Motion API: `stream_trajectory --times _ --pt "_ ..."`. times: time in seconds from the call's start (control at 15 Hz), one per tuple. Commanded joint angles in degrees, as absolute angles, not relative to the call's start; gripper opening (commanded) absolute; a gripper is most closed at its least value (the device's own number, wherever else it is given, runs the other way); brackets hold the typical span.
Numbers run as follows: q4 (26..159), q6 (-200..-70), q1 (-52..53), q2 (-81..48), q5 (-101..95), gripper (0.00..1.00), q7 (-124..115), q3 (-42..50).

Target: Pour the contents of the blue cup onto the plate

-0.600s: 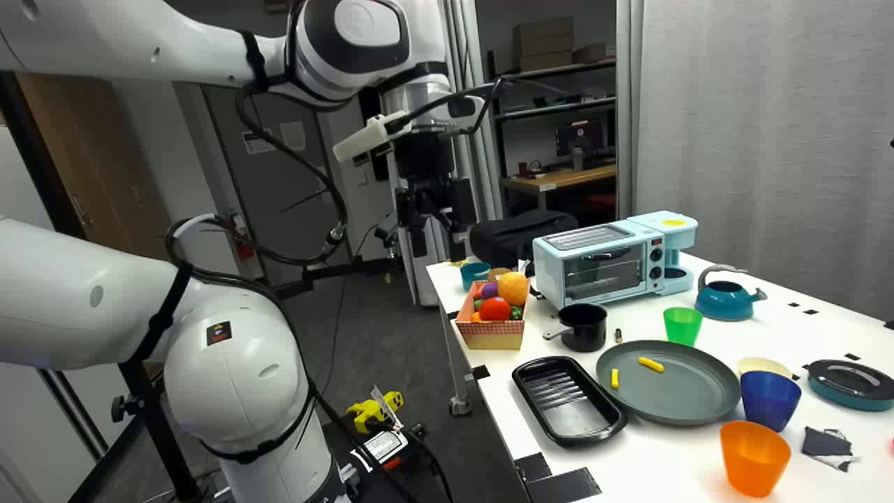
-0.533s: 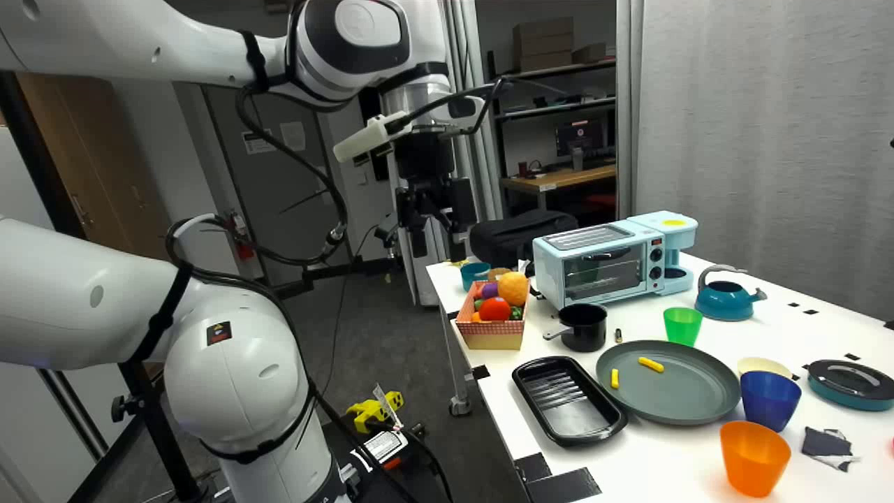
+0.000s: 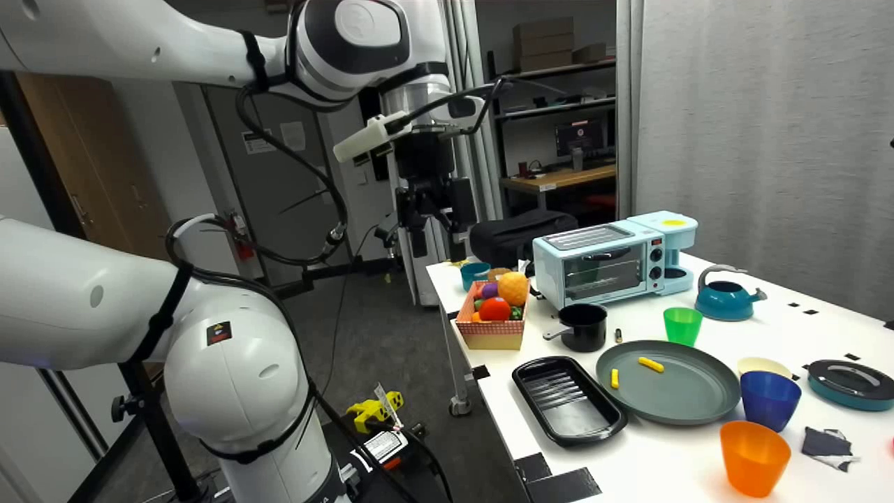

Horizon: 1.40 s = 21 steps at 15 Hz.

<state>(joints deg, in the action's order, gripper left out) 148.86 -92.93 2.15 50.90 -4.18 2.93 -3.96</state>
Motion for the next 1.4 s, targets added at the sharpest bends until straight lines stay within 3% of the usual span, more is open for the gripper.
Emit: stream_trajectory --times 0.0,0.53,1.33 --pt "148.7 -92.8 2.9 50.8 -4.5 1.00 2.5 -3.5" --pt "148.5 -93.2 2.7 50.0 -4.5 1.00 2.5 -3.3" --pt "141.3 -105.7 -5.6 27.1 -7.0 1.00 -1.3 3.6"
